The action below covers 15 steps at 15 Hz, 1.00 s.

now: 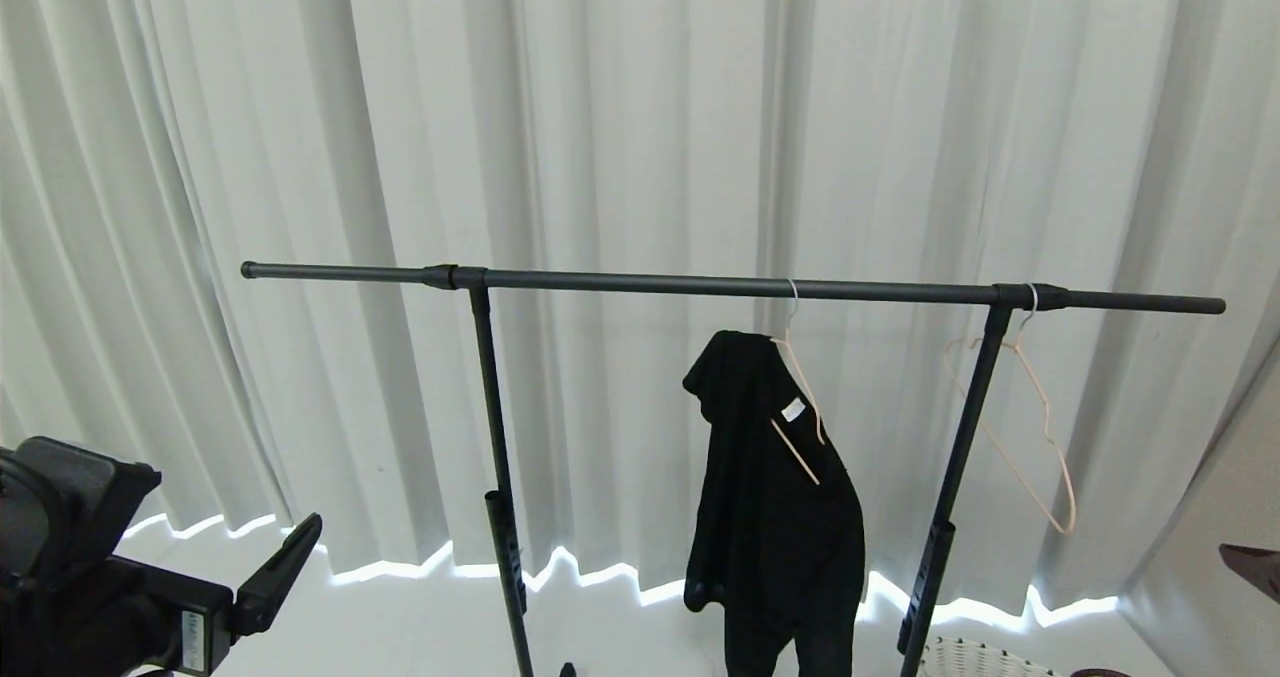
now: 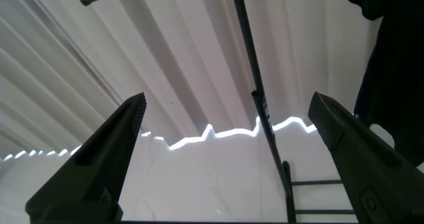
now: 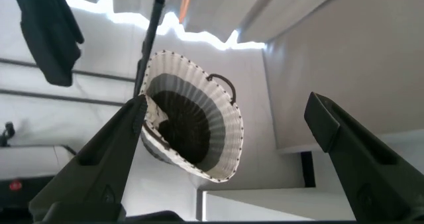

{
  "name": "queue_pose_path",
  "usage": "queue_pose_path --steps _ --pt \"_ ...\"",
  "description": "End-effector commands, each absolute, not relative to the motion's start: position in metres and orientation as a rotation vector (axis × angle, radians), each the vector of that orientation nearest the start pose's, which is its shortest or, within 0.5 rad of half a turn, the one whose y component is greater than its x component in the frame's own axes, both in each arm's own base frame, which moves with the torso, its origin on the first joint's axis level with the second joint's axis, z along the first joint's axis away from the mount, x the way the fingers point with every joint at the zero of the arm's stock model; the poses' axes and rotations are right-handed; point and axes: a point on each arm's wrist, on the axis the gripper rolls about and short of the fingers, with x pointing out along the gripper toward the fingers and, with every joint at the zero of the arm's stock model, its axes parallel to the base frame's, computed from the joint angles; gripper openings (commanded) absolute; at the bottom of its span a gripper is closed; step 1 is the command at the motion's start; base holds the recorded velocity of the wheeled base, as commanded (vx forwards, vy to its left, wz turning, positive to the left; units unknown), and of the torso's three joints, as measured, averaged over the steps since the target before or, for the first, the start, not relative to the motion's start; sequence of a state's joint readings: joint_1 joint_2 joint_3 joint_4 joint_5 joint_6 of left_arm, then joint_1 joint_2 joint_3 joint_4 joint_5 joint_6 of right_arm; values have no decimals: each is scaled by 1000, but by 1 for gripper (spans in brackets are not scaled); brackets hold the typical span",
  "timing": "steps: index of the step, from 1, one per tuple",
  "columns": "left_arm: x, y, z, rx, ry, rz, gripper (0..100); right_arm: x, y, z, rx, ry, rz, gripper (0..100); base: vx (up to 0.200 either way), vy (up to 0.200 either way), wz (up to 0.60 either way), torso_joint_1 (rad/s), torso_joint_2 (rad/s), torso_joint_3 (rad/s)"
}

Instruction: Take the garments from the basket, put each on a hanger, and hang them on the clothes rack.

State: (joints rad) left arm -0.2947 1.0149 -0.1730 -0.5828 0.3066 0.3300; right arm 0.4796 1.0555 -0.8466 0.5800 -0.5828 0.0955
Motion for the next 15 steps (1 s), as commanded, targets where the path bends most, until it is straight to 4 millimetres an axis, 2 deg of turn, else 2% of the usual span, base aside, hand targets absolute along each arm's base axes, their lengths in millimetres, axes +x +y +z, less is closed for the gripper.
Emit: queue_pose_path --steps 1,4,9,13,15 --pt "106 -25 145 406 255 -30 100 105 36 227 -291 668 -164 100 0 0 0 0 0 0" --pt "102 -24 137 360 282 -22 100 106 29 223 -270 669 -217 100 0 0 0 0 0 0" --pt "83 -12 112 325 350 42 100 102 26 218 -285 683 -229 100 0 0 0 0 0 0" --pt "78 -10 107 327 384 46 100 103 25 217 -284 688 -240 100 0 0 0 -9 13 10" --pt "74 -9 103 299 425 51 100 102 24 218 -277 684 -251 100 0 0 0 -166 366 188"
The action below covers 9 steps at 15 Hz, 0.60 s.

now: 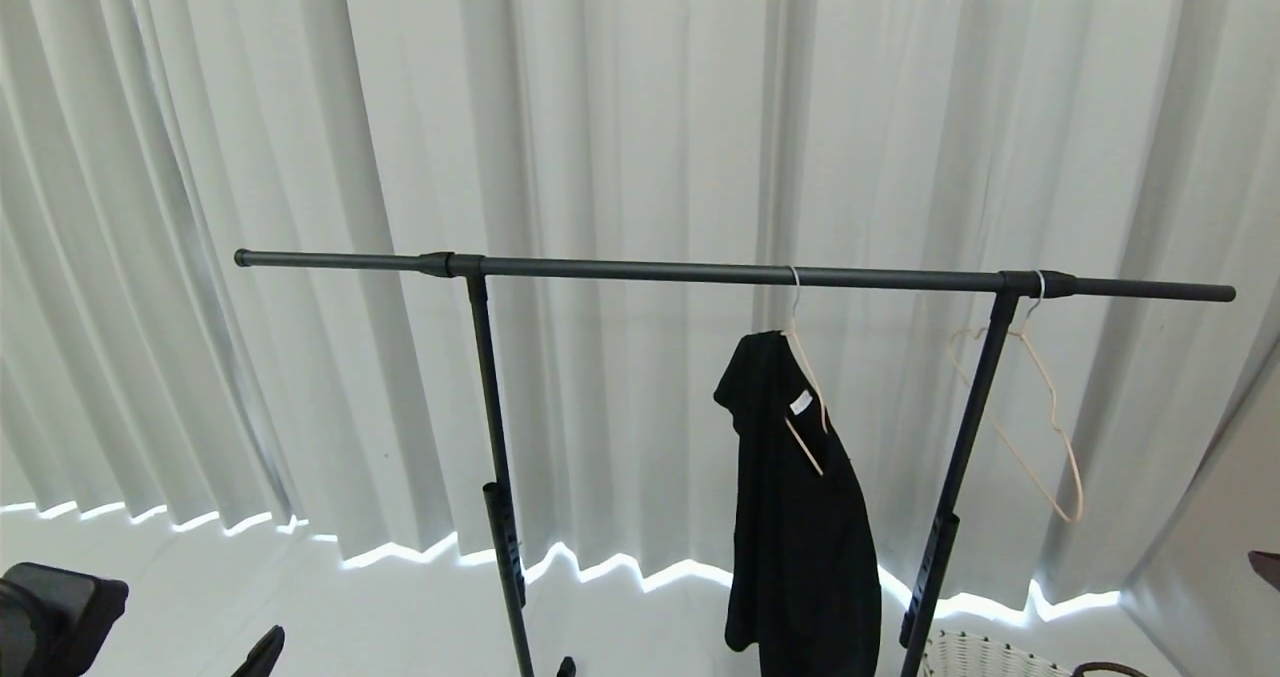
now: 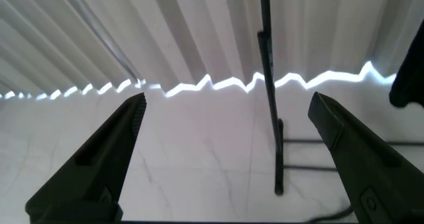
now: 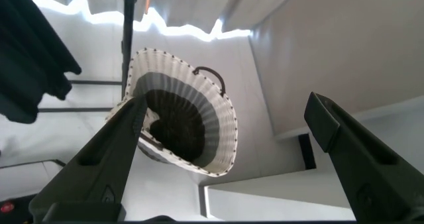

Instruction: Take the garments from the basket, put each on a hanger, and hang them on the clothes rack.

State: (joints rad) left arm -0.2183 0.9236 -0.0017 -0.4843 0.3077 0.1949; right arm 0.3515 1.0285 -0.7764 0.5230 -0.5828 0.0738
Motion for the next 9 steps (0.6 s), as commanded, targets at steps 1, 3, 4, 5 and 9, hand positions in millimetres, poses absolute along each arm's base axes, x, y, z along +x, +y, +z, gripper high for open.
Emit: queue_pose_path --steps 1,3,4,5,9 --pt "70 -8 101 294 441 51 100 102 22 218 -274 685 -262 100 0 0 0 -212 476 246" --pt "55 -5 96 303 460 44 100 102 19 218 -264 689 -287 100 0 0 0 -244 527 283" --pt "45 -3 92 306 471 43 100 102 18 218 -260 691 -298 100 0 0 0 -242 535 295" --pt "35 -1 88 310 476 41 100 102 17 217 -258 694 -303 100 0 0 0 -246 535 290" --pt "22 2 85 323 464 36 100 102 17 210 -276 722 -299 100 0 0 0 -235 532 298"
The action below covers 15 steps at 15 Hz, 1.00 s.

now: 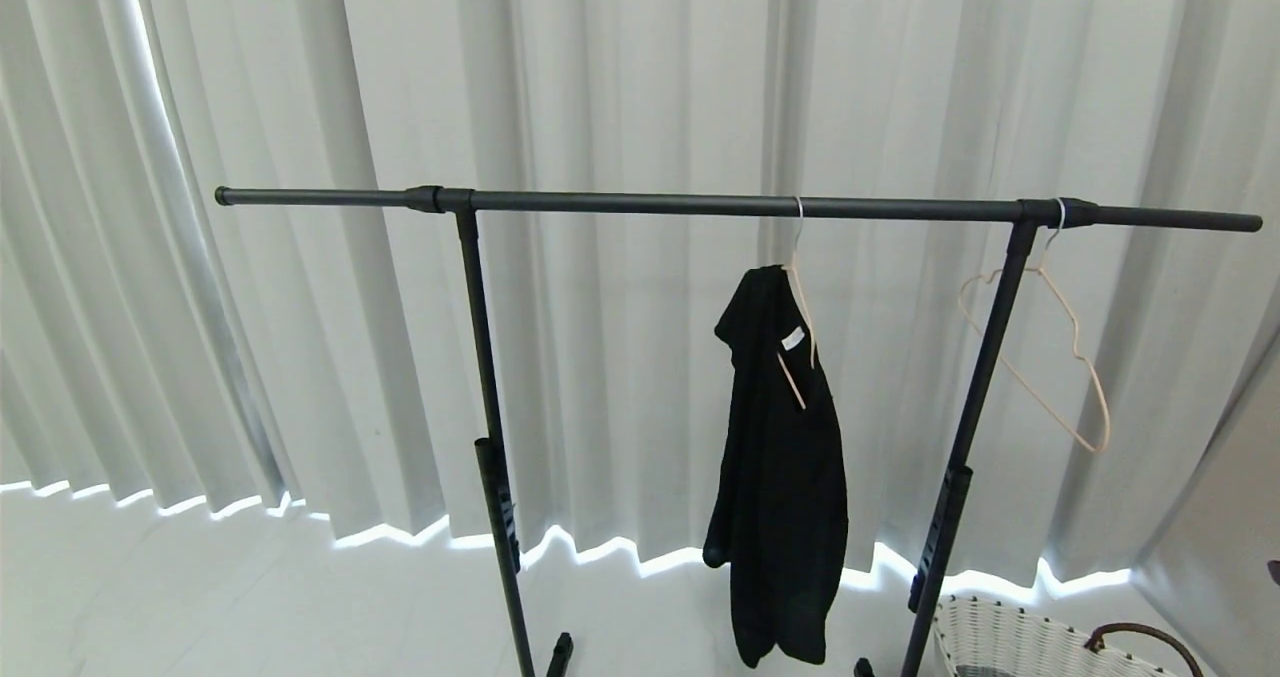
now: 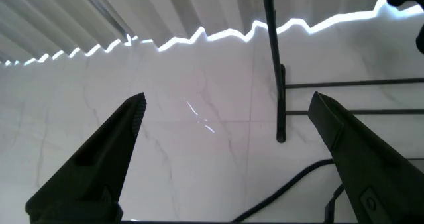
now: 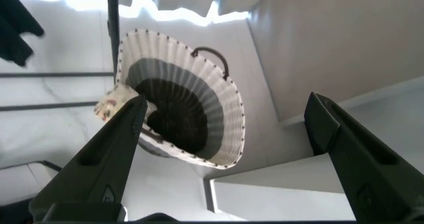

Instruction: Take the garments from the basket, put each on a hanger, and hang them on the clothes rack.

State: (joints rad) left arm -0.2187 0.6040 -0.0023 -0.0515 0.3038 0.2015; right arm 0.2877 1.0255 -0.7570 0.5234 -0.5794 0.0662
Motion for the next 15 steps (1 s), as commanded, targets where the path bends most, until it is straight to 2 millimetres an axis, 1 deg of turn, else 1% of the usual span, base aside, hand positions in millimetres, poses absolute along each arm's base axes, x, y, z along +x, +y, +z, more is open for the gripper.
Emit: queue_pose_path --steps 1,2,4,5,6,7,8,9,11,12,13,15 --pt "24 2 91 318 448 38 100 102 17 209 -279 725 -299 100 0 0 0 -222 525 300" --pt "31 0 106 312 428 28 100 101 17 205 -284 739 -299 100 0 0 0 -227 510 290" --pt "49 -5 129 302 435 17 100 100 17 196 -290 762 -302 100 0 0 0 -212 501 281" --pt "58 -7 138 298 445 11 100 101 17 193 -287 752 -302 100 0 0 0 -203 500 281" --pt "58 -7 138 298 445 11 100 101 17 193 -287 752 -302 100 0 0 0 -207 491 286" --pt "76 -12 149 267 476 -36 100 103 16 187 -283 741 -311 100 0 0 0 -207 491 286" --pt "80 -13 149 268 492 -43 100 102 16 186 -284 744 -313 100 0 0 0 -193 481 281" --pt "82 -13 145 272 517 -48 100 101 15 181 -291 763 -315 100 0 0 0 -183 491 286" --pt "80 -13 139 280 543 -54 100 98 14 169 -305 808 -322 100 0 0 0 -176 471 288" --pt "81 -13 139 281 544 -54 100 98 14 168 -307 811 -322 100 0 0 0 -168 461 286" --pt "80 -13 138 286 547 -55 100 93 12 154 -329 861 -320 100 0 0 0 -168 461 295" --pt "81 -13 139 285 544 -55 100 93 12 144 -340 885 -319 100 0 0 0 -159 461 295"
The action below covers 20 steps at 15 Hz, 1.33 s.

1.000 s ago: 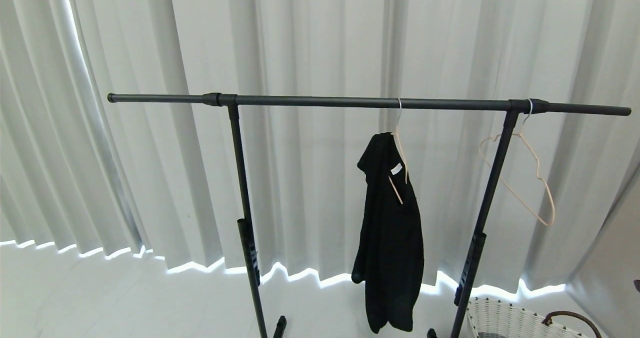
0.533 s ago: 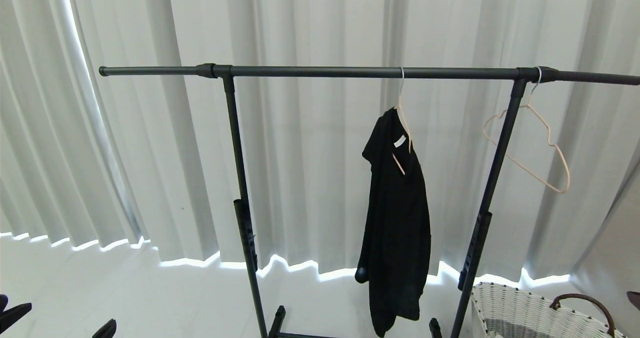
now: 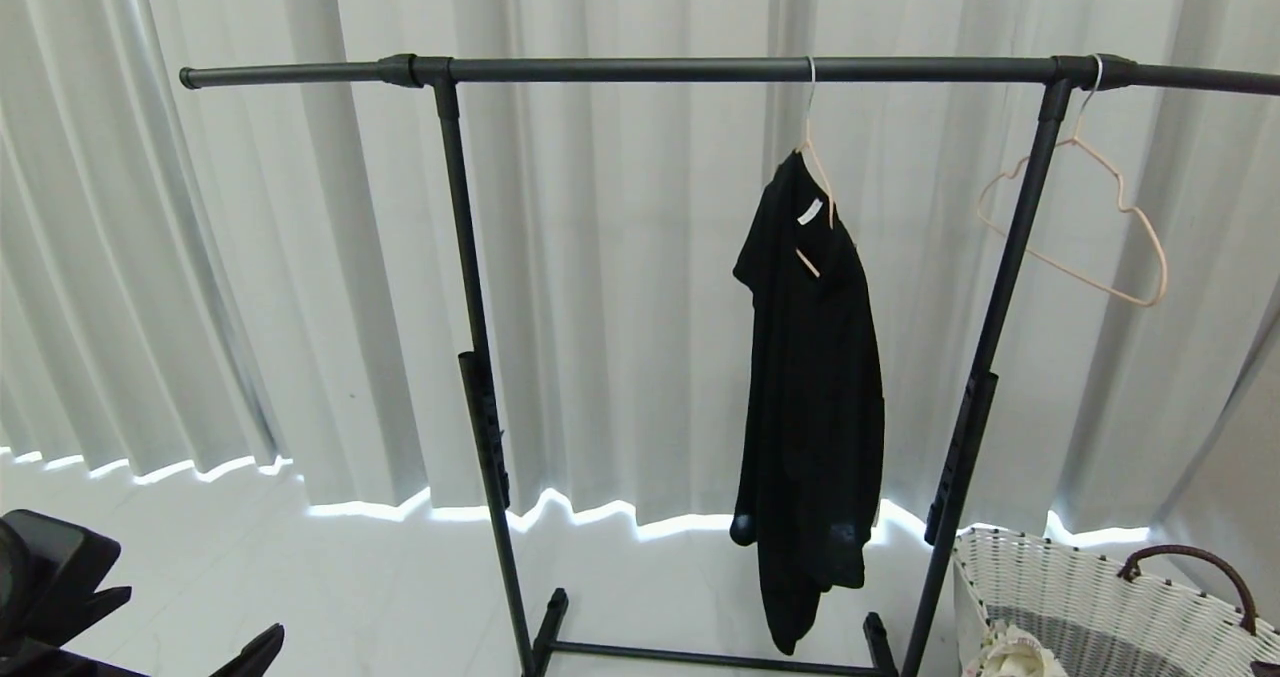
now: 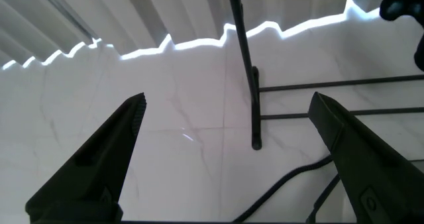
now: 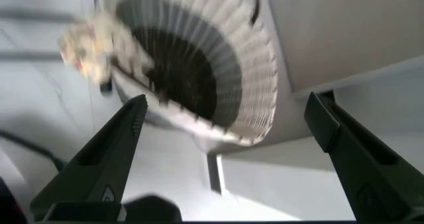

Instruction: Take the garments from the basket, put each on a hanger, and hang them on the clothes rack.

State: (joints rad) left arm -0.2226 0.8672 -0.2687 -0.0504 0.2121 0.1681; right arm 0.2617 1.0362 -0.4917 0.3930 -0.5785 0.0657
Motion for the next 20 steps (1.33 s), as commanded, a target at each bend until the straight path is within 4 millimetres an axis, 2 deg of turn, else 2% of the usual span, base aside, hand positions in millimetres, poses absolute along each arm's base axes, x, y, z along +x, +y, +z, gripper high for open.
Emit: queue_pose_path --steps 1,3,7,8,12,14,16,18,20 --pt "81 -13 138 286 547 -55 100 94 12 140 -343 890 -317 100 0 0 0 -110 354 237" --pt "87 -15 142 289 556 -59 100 98 14 131 -367 931 -314 100 0 0 0 -54 173 107" --pt "104 -21 155 288 550 -78 100 120 20 124 -365 954 -236 100 0 0 0 -5 18 10" --pt "105 -22 155 290 550 -84 100 124 20 121 -387 978 -215 100 0 0 0 0 0 0" --pt "105 -24 157 294 542 -103 100 136 25 108 -440 1084 -92 100 200 0 0 -5 1 2" --pt "106 -25 159 296 532 -110 100 151 29 93 -455 1119 -84 100 200 0 0 5 7 5" --pt "104 -27 160 300 525 -125 100 158 31 81 -447 1126 -59 100 0 0 0 0 0 0" --pt "103 -28 160 304 517 -138 100 156 32 70 -490 1187 42 100 0 0 0 0 0 0" --pt "103 -29 162 302 500 -146 100 161 33 57 -523 1214 69 100 0 0 0 0 0 0"
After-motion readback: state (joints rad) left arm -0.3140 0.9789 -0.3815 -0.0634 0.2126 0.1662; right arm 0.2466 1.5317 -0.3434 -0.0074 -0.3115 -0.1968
